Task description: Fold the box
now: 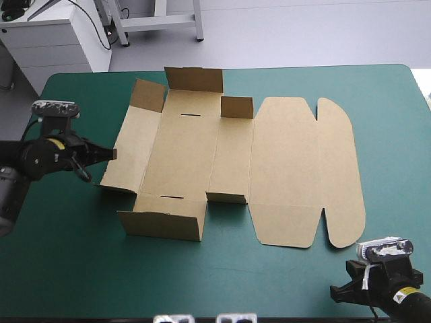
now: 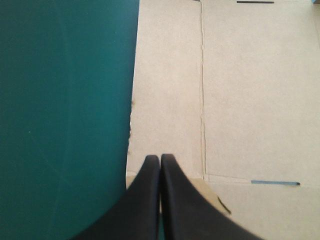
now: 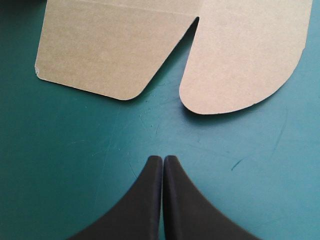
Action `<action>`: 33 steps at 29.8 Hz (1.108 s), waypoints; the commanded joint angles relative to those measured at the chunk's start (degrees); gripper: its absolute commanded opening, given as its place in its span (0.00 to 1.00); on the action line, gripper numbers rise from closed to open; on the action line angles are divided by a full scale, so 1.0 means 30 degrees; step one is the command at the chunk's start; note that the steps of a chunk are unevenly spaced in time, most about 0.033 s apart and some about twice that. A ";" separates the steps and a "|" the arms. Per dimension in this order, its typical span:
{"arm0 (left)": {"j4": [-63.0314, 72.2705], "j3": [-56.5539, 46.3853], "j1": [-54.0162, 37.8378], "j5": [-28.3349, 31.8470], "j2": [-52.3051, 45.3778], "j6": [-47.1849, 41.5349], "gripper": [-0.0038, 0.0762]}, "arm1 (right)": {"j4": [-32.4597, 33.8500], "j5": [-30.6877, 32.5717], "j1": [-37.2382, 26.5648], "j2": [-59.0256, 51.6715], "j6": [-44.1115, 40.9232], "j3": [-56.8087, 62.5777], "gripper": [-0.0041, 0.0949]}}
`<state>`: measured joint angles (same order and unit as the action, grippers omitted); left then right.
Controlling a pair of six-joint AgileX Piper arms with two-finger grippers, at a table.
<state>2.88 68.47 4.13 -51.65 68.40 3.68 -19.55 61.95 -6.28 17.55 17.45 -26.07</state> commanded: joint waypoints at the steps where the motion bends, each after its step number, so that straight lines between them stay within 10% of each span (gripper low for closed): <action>1: 0.0076 0.1714 0.0022 0.1220 0.1775 0.0247 0.04 | -0.0335 -0.0960 0.0058 0.0143 0.0066 -0.0496 0.04; 33: 1.3947 0.7005 -0.9427 -0.5369 1.2217 0.9027 0.06 | -0.0224 -0.0994 0.0058 0.0143 -0.0072 -0.0496 0.04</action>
<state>41.19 87.70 -24.42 -67.27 107.61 30.14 -19.50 61.95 -6.28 17.55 17.29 -26.07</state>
